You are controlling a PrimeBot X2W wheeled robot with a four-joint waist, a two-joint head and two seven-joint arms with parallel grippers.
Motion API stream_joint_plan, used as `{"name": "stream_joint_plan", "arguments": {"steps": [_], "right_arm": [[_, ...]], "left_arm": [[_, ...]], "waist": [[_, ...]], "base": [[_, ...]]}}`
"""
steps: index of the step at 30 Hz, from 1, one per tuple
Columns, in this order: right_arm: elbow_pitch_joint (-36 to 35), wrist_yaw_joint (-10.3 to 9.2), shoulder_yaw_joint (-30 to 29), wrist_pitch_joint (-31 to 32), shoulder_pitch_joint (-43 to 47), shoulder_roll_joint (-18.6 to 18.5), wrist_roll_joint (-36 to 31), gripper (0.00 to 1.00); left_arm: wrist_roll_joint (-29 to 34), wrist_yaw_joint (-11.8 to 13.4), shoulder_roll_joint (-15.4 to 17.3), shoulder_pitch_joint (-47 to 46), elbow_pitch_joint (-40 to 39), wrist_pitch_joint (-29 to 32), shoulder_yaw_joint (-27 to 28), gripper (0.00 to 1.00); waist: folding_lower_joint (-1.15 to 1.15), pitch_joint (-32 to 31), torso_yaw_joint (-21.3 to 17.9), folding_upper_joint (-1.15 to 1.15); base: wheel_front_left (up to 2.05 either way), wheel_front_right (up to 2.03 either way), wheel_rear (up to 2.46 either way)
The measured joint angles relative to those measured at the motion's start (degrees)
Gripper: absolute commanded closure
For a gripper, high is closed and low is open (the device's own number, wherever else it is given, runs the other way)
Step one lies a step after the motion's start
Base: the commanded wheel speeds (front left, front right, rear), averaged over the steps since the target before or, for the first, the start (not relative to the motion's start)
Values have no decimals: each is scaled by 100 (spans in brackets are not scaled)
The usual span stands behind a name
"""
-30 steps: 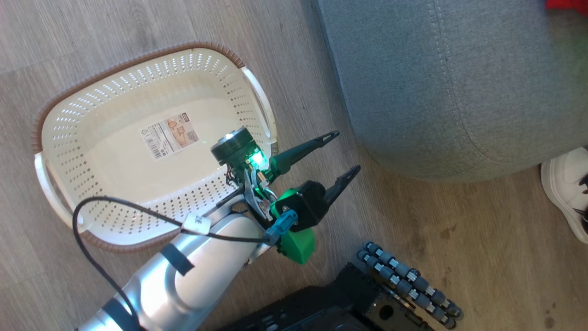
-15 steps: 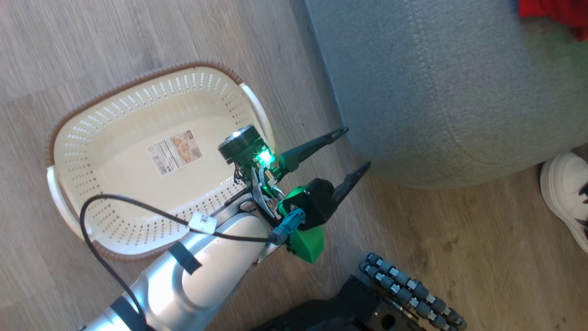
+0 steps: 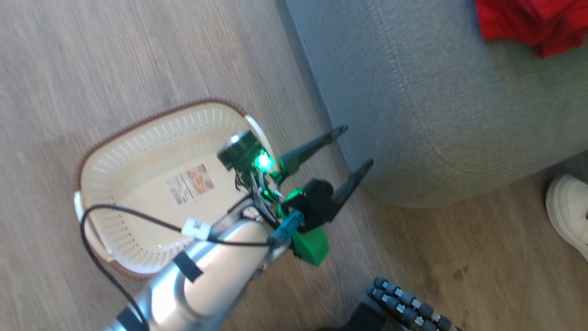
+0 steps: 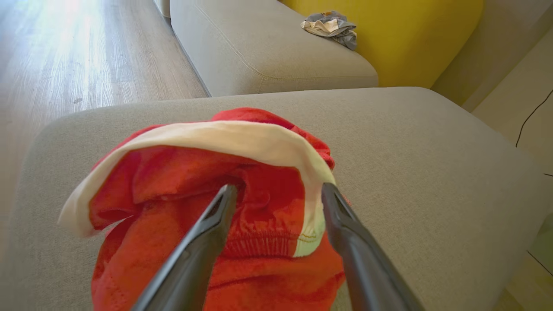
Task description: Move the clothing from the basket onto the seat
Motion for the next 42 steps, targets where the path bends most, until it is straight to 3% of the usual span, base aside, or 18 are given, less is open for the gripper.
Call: {"name": "stream_joint_plan", "arguments": {"steps": [7,16,25,26,29,30,37,42], "right_arm": [[-708,0,26,-46,455,-297,190,0],[-2347,0,-887,-58,1306,-553,27,0],[-4032,0,-1332,-59,2468,-68,-434,0],[-4433,0,-1365,-59,2755,55,-489,0],[-4770,0,-1422,-59,3017,142,-546,0],[-5068,0,-1419,-59,3262,188,-676,0],[-5769,0,-1293,-75,4064,595,-994,0],[-5937,0,-1358,-75,4617,917,-1060,0]], "left_arm": [[-55,49,-82,455,-102,0,96,0],[-55,122,-164,934,-274,0,301,0],[-115,293,-230,1322,-366,0,695,0],[-115,375,-236,1397,-388,0,829,0],[-125,483,-254,1475,-448,0,1015,0],[-198,628,-261,1535,-526,0,1213,0],[-414,1117,-313,1898,-745,0,2092,0],[-448,1326,-330,2107,-858,0,2501,0]], "waist": [[0,-591,53,0],[0,-1302,256,0],[0,-1720,612,0],[0,-1791,735,0],[0,-1850,872,0],[0,-1906,1024,0],[0,-2132,1583,0],[0,-2316,1947,0]], "base": [[0,0,0],[0,0,0],[0,0,0],[0,0,0],[0,0,0],[0,0,0],[0,0,0],[0,0,0]]}}
